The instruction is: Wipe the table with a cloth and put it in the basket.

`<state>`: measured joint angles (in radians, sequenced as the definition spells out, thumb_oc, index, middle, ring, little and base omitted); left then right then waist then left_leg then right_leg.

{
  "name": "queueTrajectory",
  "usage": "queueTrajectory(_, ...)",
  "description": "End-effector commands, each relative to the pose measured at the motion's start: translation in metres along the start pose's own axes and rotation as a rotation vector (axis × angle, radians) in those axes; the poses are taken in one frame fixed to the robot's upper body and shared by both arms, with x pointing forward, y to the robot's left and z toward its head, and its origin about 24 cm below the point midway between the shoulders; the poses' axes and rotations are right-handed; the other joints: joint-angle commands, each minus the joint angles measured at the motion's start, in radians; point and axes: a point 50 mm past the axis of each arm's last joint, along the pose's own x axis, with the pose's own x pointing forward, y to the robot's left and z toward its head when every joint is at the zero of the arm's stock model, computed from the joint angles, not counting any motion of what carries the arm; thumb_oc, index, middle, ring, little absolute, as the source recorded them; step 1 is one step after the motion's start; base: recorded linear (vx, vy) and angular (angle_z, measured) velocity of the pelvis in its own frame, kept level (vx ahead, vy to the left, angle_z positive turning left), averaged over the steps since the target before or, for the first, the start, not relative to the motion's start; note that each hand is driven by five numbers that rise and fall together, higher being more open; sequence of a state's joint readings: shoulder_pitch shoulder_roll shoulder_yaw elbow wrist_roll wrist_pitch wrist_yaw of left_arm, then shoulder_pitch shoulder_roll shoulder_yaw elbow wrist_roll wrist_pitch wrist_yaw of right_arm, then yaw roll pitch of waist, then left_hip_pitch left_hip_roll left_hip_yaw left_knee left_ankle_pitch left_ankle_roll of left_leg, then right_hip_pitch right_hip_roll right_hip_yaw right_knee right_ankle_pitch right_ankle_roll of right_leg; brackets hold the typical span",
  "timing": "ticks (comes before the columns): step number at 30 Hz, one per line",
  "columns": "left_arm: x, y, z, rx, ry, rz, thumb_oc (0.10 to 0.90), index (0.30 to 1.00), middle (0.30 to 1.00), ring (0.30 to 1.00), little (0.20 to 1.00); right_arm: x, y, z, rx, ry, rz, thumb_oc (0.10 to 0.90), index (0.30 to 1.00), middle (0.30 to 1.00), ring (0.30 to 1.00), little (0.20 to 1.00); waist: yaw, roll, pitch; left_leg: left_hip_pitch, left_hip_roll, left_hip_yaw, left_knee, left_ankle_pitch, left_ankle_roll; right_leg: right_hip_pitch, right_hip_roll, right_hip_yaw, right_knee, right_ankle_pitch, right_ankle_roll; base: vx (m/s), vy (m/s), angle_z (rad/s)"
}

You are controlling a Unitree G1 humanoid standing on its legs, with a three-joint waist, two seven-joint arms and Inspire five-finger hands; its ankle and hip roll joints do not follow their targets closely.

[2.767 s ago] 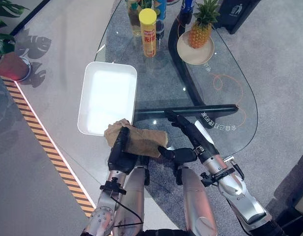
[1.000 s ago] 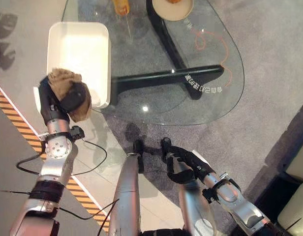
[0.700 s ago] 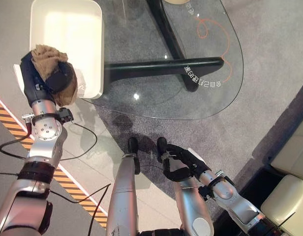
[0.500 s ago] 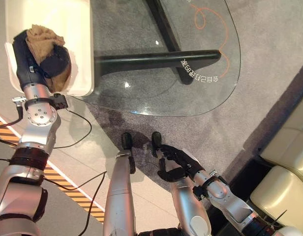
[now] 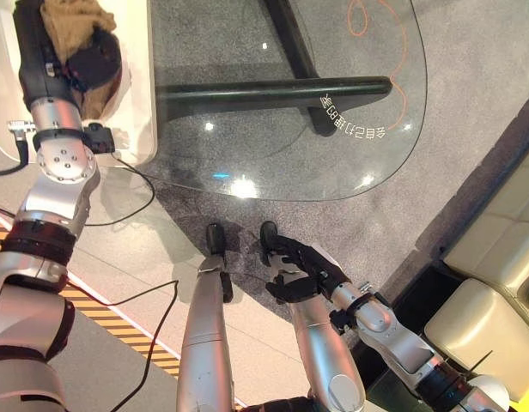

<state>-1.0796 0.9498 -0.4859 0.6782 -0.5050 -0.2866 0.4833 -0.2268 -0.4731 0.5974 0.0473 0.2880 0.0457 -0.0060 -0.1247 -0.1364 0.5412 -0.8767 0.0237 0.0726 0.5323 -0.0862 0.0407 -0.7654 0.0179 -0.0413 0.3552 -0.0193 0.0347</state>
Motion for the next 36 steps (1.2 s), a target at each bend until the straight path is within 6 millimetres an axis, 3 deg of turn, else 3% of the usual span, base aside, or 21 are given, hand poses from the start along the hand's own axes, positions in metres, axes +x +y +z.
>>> queueTrajectory(1, 0.028, 0.037, 0.055, -0.009, -0.185, 0.185, 0.1, 0.3, 0.3, 0.3, 0.2, -0.002, 0.002, 0.013, 0.054, -0.072, 0.014, 0.8, 0.9, 0.9, 0.9, 0.9, 0.017, -0.007, -0.021, 0.048, -0.043, 0.032, -0.02, -0.076, 0.06, 0.019, -0.047, 0.019, -0.089, 0.126, 0.075, -0.02, 0.075, 0.0)
queueTrajectory(6, 0.031, 0.052, 0.028, -0.011, -0.012, 0.273, 0.1, 0.3, 0.3, 0.3, 0.2, -0.001, -0.006, 0.012, 0.036, -0.064, -0.001, 0.8, 0.9, 0.9, 0.9, 0.9, 0.002, -0.004, -0.021, 0.035, -0.046, 0.03, -0.032, -0.071, 0.052, -0.028, -0.051, 0.02, -0.083, 0.141, 0.075, -0.01, 0.06, -0.07)
queueTrajectory(10, 0.029, 0.052, 0.016, -0.038, 0.052, 0.298, 0.1, 0.3, 0.3, 0.3, 0.2, 0.0, -0.009, 0.015, 0.024, -0.069, -0.005, 0.8, 0.9, 0.9, 0.9, 0.9, -0.009, -0.002, -0.021, 0.025, -0.045, 0.038, -0.044, -0.064, 0.051, -0.059, -0.048, 0.019, -0.075, 0.147, 0.072, -0.03, 0.065, -0.02)
queueTrajectory(11, 0.028, 0.051, 0.011, -0.049, 0.083, 0.308, 0.306, 0.476, 0.476, 0.476, 0.406, 0.0, -0.011, 0.016, 0.016, -0.069, -0.004, 0.8, 0.9, 0.9, 0.9, 0.9, -0.015, 0.0, -0.021, 0.022, -0.045, 0.043, -0.047, -0.063, 0.05, -0.073, -0.045, 0.02, -0.069, 0.148, 0.069, -0.03, 0.074, -0.03)
queueTrajectory(12, 0.028, 0.051, 0.009, -0.062, 0.103, 0.315, 0.366, 0.528, 0.528, 0.528, 0.466, 0.0, -0.012, 0.016, 0.011, -0.069, -0.004, 0.8, 0.9, 0.9, 0.9, 0.9, -0.018, 0.002, -0.021, 0.019, -0.044, 0.046, -0.048, -0.062, 0.05, -0.082, -0.044, 0.021, -0.063, 0.148, 0.069, -0.03, 0.072, -0.02)
queueTrajectory(13, 0.028, 0.051, 0.007, -0.068, 0.117, 0.317, 0.366, 0.528, 0.528, 0.528, 0.466, 0.0, -0.012, 0.016, 0.009, -0.069, -0.005, 0.8, 0.9, 0.9, 0.9, 0.9, -0.02, 0.003, -0.021, 0.019, -0.044, 0.048, -0.049, -0.061, 0.05, -0.086, -0.043, 0.021, -0.061, 0.148, 0.068, -0.02, 0.055, -0.01)
queueTrajectory(14, 0.027, 0.05, 0.002, -0.079, 0.156, 0.32, 0.6, 0.728, 0.728, 0.728, 0.7, 0.001, -0.013, 0.015, 0.005, -0.068, -0.01, 0.8, 0.9, 0.9, 0.9, 0.9, -0.024, 0.006, -0.021, 0.017, -0.046, 0.051, -0.05, -0.059, 0.049, -0.096, -0.041, 0.021, -0.054, 0.149, 0.066, -0.01, 0.034, -0.01)
queueTrajectory(15, 0.027, 0.05, 0.002, -0.079, 0.156, 0.32, 0.644, 0.766, 0.766, 0.766, 0.744, 0.001, -0.013, 0.015, 0.005, -0.068, -0.01, 0.8, 0.9, 0.9, 0.9, 0.9, -0.024, 0.006, -0.021, 0.017, -0.046, 0.051, -0.05, -0.059, 0.049, -0.096, -0.041, 0.021, -0.053, 0.149, 0.066, -0.02, 0.048, -0.02)
queueTrajectory(16, 0.027, 0.05, -0.003, -0.088, 0.19, 0.319, 0.8, 0.9, 0.9, 0.9, 0.9, 0.001, -0.016, 0.015, 0.002, -0.064, -0.017, 0.8, 0.9, 0.9, 0.9, 0.9, -0.028, 0.009, -0.021, 0.019, -0.048, 0.052, -0.053, -0.056, 0.049, -0.101, -0.039, 0.022, -0.049, 0.149, 0.064, -0.02, 0.043, -0.01)
queueTrajectory(23, 0.021, 0.044, -0.016, -0.15, 0.247, 0.29, 0.8, 0.9, 0.9, 0.9, 0.9, -0.001, -0.02, 0.015, -0.019, -0.057, -0.032, 0.8, 0.9, 0.9, 0.9, 0.9, -0.036, 0.025, -0.021, 0.024, -0.056, 0.061, -0.066, -0.042, 0.046, -0.118, -0.031, 0.024, -0.031, 0.143, 0.051, 0.0, 0.013, 0.0)
queueTrajectory(36, 0.01, 0.033, -0.016, -0.173, 0.154, 0.215, 0.8, 0.9, 0.9, 0.9, 0.9, -0.011, -0.022, 0.012, -0.036, -0.041, -0.049, 0.8, 0.9, 0.9, 0.9, 0.9, -0.022, 0.064, -0.021, 0.06, -0.072, 0.056, -0.083, -0.025, 0.045, -0.097, -0.028, 0.025, -0.013, 0.113, 0.029, 0.01, 0.012, 0.03)
